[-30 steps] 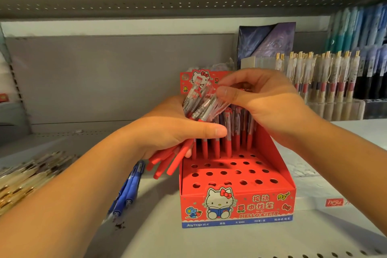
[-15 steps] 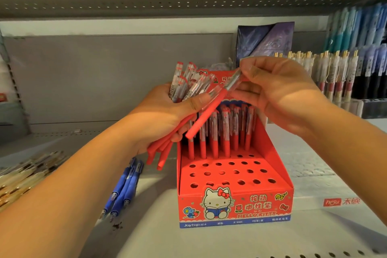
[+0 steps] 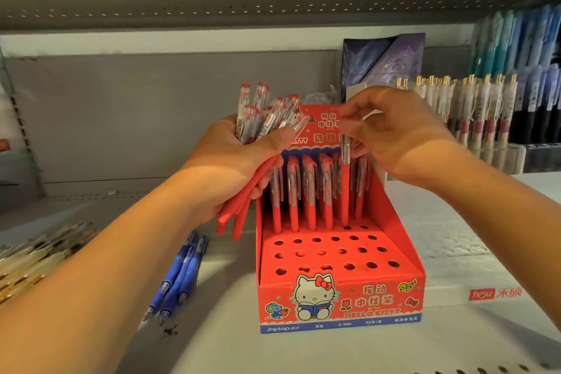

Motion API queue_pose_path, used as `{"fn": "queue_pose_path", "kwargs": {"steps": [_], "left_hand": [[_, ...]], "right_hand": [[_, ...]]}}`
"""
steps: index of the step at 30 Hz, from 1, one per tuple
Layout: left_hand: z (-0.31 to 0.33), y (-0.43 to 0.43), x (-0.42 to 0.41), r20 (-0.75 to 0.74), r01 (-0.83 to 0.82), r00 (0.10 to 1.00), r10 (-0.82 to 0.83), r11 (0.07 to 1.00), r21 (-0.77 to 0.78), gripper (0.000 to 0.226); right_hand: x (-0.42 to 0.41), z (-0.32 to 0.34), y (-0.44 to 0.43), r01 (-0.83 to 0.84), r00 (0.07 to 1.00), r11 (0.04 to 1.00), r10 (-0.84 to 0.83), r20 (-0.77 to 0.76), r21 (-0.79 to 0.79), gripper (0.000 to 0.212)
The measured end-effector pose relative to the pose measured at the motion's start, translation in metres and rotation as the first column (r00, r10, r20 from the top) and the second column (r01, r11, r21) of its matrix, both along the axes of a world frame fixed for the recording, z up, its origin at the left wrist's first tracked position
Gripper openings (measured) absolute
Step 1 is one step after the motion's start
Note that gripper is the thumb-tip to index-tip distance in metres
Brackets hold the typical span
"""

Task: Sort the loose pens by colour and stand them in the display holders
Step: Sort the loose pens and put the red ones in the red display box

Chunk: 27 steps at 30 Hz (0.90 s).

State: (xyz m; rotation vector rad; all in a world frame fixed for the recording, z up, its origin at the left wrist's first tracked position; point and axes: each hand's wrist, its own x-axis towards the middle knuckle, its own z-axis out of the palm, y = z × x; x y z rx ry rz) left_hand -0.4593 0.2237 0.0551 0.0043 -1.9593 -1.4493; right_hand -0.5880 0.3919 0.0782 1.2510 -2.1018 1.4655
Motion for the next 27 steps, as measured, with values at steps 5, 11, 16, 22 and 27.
{"fn": "queue_pose_path", "kwargs": {"steps": [5, 11, 16, 22, 27], "left_hand": [[0.001, 0.001, 0.002, 0.009, 0.014, 1.000, -0.014, 1.000, -0.006, 0.021], [0.001, 0.003, 0.004, 0.019, 0.021, 1.000, -0.021, 1.000, -0.003, 0.018], [0.000, 0.002, 0.002, 0.027, 0.035, 0.999, -0.035, 0.999, 0.001, 0.022], [-0.001, 0.004, 0.003, 0.051, 0.068, 0.997, -0.066, 0.997, -0.031, 0.021], [-0.002, 0.007, 0.002, 0.045, 0.074, 0.996, -0.071, 0.995, -0.072, 0.027]], "right_hand": [[0.000, 0.001, 0.002, -0.007, 1.000, 0.999, 0.007, -0.006, 0.033, 0.023], [-0.003, 0.004, 0.006, -0.032, 0.999, 0.998, 0.030, 0.043, 0.059, 0.017], [-0.005, -0.005, 0.003, 0.025, 0.999, 0.914, -0.032, 0.012, 0.406, 0.010], [-0.004, -0.002, 0.007, 0.079, 0.995, 0.889, -0.043, -0.090, 0.450, 0.010], [0.007, -0.007, -0.001, -0.069, 0.997, 0.995, 0.072, -0.039, 0.073, 0.025]]}}
